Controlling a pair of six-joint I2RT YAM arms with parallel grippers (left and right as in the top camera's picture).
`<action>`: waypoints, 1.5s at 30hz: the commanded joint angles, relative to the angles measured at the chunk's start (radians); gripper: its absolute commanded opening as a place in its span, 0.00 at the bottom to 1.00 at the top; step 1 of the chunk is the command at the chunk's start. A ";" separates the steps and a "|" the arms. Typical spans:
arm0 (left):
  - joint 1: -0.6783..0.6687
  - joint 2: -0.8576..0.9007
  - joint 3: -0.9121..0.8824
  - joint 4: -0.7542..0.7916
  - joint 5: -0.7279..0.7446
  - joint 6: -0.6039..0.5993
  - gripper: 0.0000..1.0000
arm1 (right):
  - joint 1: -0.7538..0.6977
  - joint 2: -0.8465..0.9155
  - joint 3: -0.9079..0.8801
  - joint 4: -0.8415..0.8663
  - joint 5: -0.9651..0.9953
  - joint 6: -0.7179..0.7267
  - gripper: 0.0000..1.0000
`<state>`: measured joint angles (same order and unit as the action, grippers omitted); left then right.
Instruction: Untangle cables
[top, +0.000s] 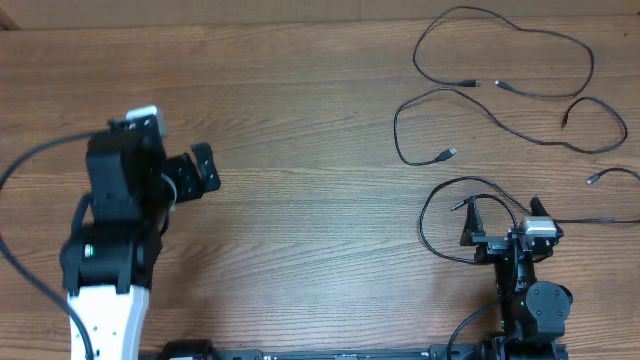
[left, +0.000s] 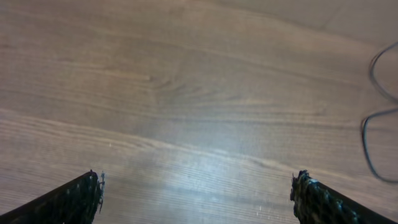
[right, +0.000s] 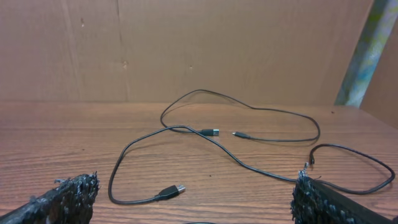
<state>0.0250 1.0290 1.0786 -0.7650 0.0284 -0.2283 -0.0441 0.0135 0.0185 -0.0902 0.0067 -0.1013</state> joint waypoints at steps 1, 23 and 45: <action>0.056 -0.135 -0.145 0.092 0.107 0.012 0.99 | 0.005 -0.011 -0.010 0.006 -0.001 0.002 1.00; 0.121 -0.703 -0.670 0.357 0.144 0.008 0.99 | 0.005 -0.011 -0.010 0.007 -0.001 0.002 1.00; 0.121 -1.026 -0.859 0.439 0.143 0.068 0.99 | 0.005 -0.011 -0.010 0.006 -0.001 0.002 1.00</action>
<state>0.1337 0.0174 0.2348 -0.3397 0.1825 -0.1799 -0.0441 0.0135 0.0185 -0.0898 0.0067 -0.1013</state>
